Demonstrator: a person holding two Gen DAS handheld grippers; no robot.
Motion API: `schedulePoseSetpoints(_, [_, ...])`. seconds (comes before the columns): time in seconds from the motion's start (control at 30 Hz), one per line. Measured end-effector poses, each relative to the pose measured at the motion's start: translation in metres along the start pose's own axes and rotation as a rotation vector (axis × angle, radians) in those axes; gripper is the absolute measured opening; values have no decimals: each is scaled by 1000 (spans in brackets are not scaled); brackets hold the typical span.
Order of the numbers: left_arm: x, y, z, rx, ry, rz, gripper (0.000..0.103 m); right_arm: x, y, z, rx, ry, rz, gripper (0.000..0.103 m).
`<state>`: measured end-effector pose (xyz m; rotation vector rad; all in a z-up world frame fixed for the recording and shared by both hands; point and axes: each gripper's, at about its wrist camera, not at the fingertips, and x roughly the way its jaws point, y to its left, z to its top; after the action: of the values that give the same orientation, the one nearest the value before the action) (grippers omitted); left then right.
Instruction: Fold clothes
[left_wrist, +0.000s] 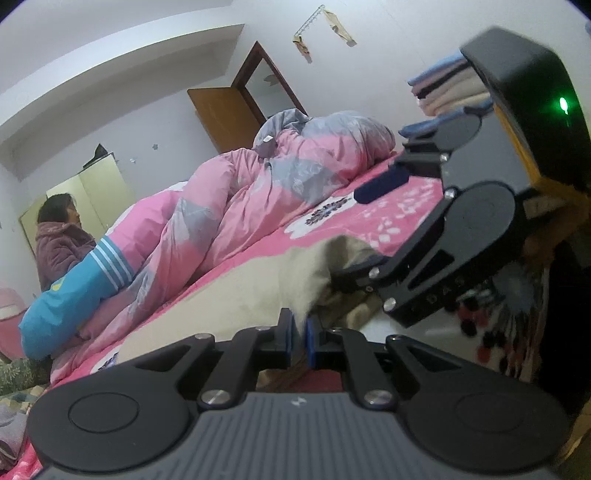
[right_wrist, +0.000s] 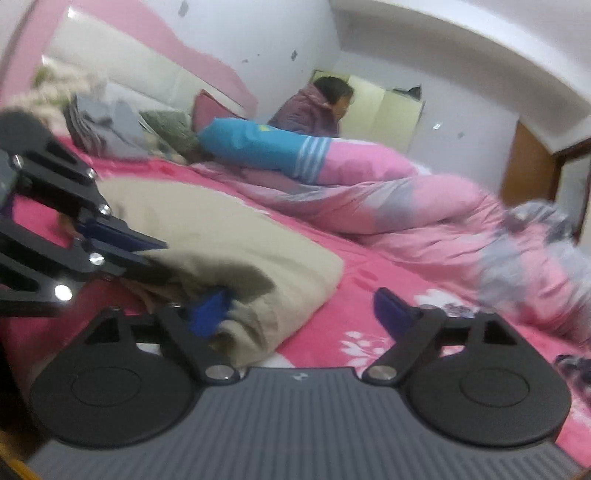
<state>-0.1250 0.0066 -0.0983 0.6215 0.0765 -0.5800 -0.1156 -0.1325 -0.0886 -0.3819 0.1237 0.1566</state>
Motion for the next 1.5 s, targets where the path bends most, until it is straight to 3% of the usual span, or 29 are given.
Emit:
schedulePoseSetpoints(0.17, [-1, 2, -3, -14, -8, -6, 9, -25, -17, 14, 8, -9, 12, 87])
schedulePoseSetpoints(0.27, [0, 2, -2, -30, -9, -7, 10, -37, -39, 30, 117, -47, 65, 84])
schedulePoseSetpoints(0.33, [0, 4, -2, -47, -8, -11, 11, -34, -46, 43, 180, -74, 92, 60])
schedulePoseSetpoints(0.43, [1, 7, 0, -60, 3, -17, 11, -19, -41, 55, 229, -104, 165, 32])
schedulePoseSetpoints(0.5, [0, 9, 0, -77, 10, -20, 12, -5, -30, 51, 225, -90, 236, 26])
schedulePoseSetpoints(0.6, [-2, 13, -1, -117, 46, -25, 15, 19, -13, 17, 217, 25, 307, 25])
schedulePoseSetpoints(0.7, [-18, 14, -1, -135, 48, -1, 15, 23, -27, -2, 376, -3, 351, 25])
schedulePoseSetpoints(0.9, [-46, 36, 10, -246, 10, 115, 16, 23, -31, -5, 422, -12, 370, 26])
schedulePoseSetpoints(0.97, [-40, 50, 5, -306, 53, 154, 16, 24, -32, -7, 447, -15, 376, 26])
schedulePoseSetpoints(1.03, [-26, 64, -12, -380, 175, 178, 15, 26, -32, -8, 447, -17, 377, 26])
schedulePoseSetpoints(1.13, [-30, 76, -28, -474, 186, 162, 14, 24, -29, -9, 430, -19, 373, 26])
schedulePoseSetpoints(1.37, [-49, 83, -23, -460, 232, 221, 14, 21, -27, -11, 427, -30, 361, 26])
schedulePoseSetpoints(1.5, [-72, 84, -4, -452, 142, 248, 16, 22, -28, -12, 430, -32, 363, 26])
